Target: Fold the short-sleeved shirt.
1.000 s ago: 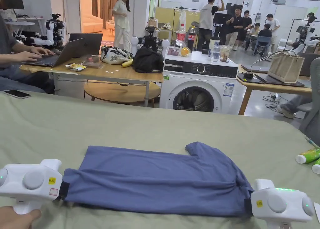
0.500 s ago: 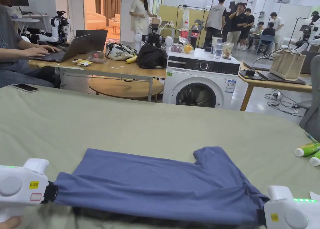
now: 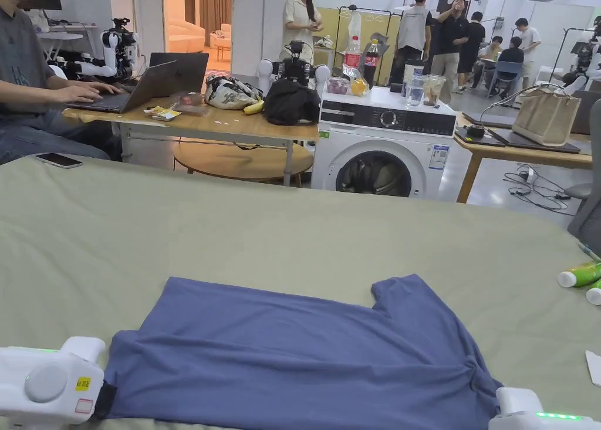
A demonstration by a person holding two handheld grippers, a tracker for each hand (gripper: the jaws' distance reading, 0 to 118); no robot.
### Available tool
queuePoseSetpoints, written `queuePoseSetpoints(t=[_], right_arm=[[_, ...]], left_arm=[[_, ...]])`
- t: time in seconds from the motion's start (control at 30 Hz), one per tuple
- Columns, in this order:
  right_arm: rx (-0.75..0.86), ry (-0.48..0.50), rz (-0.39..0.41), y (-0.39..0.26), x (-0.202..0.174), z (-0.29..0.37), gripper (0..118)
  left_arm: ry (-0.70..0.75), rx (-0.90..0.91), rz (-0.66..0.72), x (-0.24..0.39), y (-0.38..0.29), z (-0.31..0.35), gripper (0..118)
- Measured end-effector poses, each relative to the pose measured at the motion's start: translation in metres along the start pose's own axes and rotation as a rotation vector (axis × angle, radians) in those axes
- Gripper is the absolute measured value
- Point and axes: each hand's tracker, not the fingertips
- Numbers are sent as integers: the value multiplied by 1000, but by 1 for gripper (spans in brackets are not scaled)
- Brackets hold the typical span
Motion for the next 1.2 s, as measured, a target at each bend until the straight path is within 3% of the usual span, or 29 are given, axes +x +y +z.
queuePoseSetpoints(t=[0.07, 0.1, 0.17, 0.23, 0.4, 0.47, 0.53, 0.57, 0.6, 0.63, 0.9, 1.2], right_arm=[[7, -36, -4, 5, -4, 11, 26], [52, -74, -7, 9, -7, 19, 26], [143, -80, -12, 18, -13, 36, 53], [232, -51, -29, 28, -18, 49, 57], [464, -17, -56, 47, -43, 65, 56], [541, 12, -72, 49, -55, 69, 52], [601, 13, -58, 52, -65, 70, 23], [616, 2, -46, 53, -71, 70, 11], [644, -2, -49, 54, -75, 69, 5], [666, 3, -50, 55, -79, 68, 0], [732, 32, -20, 73, -97, 62, 0], [657, 63, -39, 115, -106, 28, 0]], left_arm=[[4, 6, 28, 0, 7, 8, 16], [17, 31, 35, 3, 7, 15, 16], [27, 111, 31, 7, 14, 26, 27], [29, 197, 16, 17, 18, 40, 37], [81, 455, -21, 42, 29, 67, 38], [103, 535, -24, 51, 32, 72, 38], [103, 606, -17, 59, 32, 75, 35], [102, 638, -15, 61, 32, 76, 28], [102, 658, -14, 64, 34, 76, 9], [118, 671, -15, 68, 34, 76, 0], [94, 694, 3, 61, 67, 67, 0], [2, 309, -6, 23, 176, -17, 0]])
